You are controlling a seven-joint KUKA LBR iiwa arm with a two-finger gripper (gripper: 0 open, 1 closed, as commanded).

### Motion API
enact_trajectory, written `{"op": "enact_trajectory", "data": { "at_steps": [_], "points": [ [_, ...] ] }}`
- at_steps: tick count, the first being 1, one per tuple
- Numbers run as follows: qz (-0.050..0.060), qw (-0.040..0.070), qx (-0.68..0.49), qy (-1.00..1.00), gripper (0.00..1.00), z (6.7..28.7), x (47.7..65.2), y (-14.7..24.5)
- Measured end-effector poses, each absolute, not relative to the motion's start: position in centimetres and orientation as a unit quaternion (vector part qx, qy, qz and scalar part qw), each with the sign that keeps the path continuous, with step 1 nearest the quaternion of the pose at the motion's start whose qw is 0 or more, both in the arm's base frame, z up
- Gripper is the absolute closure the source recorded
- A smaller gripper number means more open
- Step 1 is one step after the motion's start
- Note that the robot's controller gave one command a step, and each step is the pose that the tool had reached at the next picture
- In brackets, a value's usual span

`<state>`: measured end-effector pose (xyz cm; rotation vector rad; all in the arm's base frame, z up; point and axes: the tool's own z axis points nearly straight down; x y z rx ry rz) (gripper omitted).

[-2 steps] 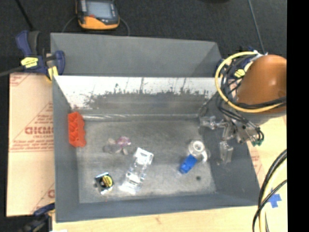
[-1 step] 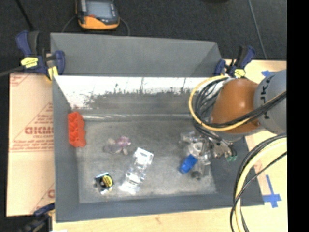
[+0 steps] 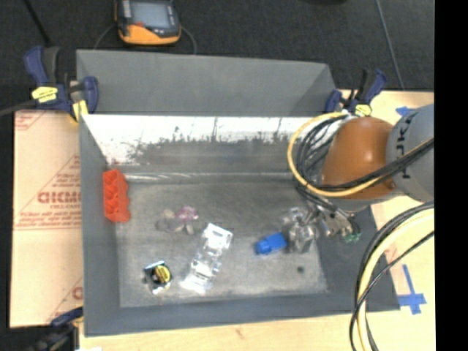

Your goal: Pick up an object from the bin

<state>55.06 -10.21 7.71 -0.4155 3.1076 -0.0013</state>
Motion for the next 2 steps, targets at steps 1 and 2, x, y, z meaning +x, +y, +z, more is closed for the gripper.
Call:
{"op": "enact_trajectory", "data": {
  "at_steps": [1, 2],
  "points": [
    [0.000, 0.003, -0.133, 0.991, 0.00, 7.7, 55.1, -10.2],
    [0.001, 0.001, -0.135, 0.991, 0.00, 7.1, 54.2, -6.6]
  ]
}}
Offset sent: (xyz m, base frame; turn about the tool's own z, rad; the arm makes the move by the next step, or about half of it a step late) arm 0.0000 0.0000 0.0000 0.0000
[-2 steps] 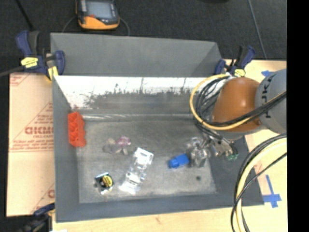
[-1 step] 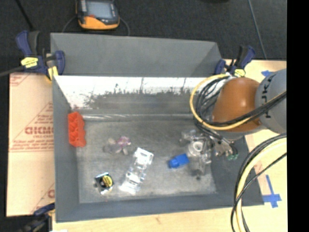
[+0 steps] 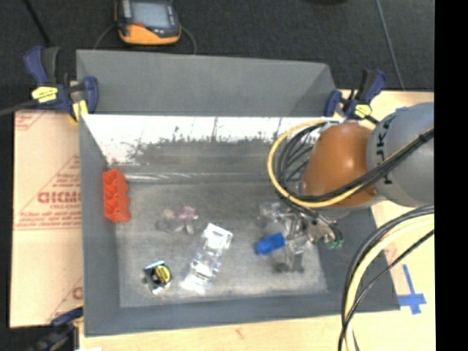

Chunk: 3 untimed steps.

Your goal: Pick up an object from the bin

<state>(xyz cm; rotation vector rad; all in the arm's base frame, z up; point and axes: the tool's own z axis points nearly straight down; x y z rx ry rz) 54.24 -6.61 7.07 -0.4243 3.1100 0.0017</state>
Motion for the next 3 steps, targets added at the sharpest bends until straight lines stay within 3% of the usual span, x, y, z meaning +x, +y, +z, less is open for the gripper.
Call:
{"op": "enact_trajectory", "data": {
  "at_steps": [1, 2, 3],
  "points": [
    [0.000, 0.002, -0.134, 0.991, 1.00, 7.1, 54.3, -6.8],
    [0.000, 0.002, -0.242, 0.970, 1.00, 13.4, 50.7, 1.9],
    [-0.001, 0.006, -0.249, 0.968, 1.00, 28.0, 50.1, 2.5]
  ]
}}
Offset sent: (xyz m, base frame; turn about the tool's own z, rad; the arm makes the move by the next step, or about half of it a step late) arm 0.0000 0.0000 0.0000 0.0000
